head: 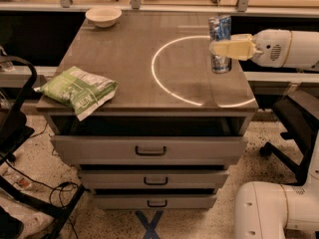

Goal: Place redbull can upright

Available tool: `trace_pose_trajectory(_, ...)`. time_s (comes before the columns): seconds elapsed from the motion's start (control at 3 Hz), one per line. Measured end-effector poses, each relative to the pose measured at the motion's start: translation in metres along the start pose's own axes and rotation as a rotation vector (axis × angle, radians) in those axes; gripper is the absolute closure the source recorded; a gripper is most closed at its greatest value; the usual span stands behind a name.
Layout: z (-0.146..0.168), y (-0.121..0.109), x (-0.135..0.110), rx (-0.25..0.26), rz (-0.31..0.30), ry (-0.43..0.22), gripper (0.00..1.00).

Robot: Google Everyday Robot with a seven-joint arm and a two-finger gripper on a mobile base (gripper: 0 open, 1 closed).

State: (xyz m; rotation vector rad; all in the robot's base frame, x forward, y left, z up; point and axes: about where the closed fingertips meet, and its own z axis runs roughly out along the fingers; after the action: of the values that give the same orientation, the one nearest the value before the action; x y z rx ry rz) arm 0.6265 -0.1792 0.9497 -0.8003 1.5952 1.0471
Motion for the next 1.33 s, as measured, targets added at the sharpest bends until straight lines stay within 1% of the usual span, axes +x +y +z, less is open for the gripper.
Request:
trace_pose_trajectory(0.33, 0.007, 0.0, 0.008, 0.039, -0.063, 0.064, 1.0)
trace_pose_trajectory(0.67, 0.009, -0.004, 0.018, 0.101, -0.113, 0.113, 1.0)
trace_pose_trajectory(1.0, 0.01, -0.009, 0.028, 0.179, -0.149, 0.13, 1.0)
trace_pose_trajectory(1.33, 0.016, -0.015, 0.041, 0.245, -0.137, 0.117, 1.0)
